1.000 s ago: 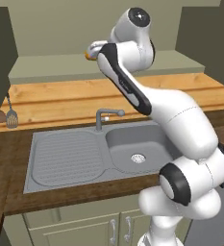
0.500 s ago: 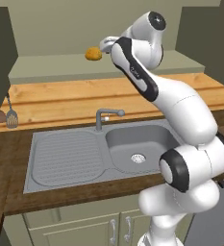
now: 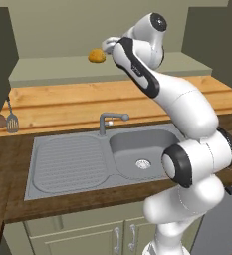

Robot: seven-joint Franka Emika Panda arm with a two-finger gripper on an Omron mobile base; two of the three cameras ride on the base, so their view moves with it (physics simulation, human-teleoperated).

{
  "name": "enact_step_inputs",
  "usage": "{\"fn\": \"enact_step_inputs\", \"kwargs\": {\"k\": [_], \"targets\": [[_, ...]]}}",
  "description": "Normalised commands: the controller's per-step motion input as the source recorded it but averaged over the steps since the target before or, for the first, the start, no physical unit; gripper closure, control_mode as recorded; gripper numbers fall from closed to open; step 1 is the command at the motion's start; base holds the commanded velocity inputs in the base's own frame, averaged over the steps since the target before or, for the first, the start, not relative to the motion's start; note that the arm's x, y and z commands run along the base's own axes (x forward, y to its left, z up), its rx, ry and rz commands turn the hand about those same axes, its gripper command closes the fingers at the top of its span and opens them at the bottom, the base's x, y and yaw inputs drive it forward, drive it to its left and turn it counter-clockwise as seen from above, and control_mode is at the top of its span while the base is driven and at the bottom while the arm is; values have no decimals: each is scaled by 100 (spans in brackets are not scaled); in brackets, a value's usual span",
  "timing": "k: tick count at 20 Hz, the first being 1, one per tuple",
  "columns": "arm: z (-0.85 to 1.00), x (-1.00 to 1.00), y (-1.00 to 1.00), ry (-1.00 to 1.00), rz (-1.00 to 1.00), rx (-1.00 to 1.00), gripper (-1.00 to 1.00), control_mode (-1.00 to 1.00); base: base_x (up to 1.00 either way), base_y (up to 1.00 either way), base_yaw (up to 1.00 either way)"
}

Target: Open the cabinet, pick up the bread from the cabinet and place it in the basket. Then move the basket to the dining counter.

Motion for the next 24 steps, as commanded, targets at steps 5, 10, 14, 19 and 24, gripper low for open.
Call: {"fn": "enact_step_inputs", "kwargs": {"k": [5,10,14,19,24], "targets": [[0,16,13,0,3,0,-100,-100,0,0,0],[-8,19,17,-2,1,0,-100,-100,0,0,0],[-16,18,16,-3,0,0,-100,-100,0,0,0],[-7,33,1,0,0,-1,-100,-100,0,0,0],[-1,29,7,0,0,0,-100,-100,0,0,0]]}}
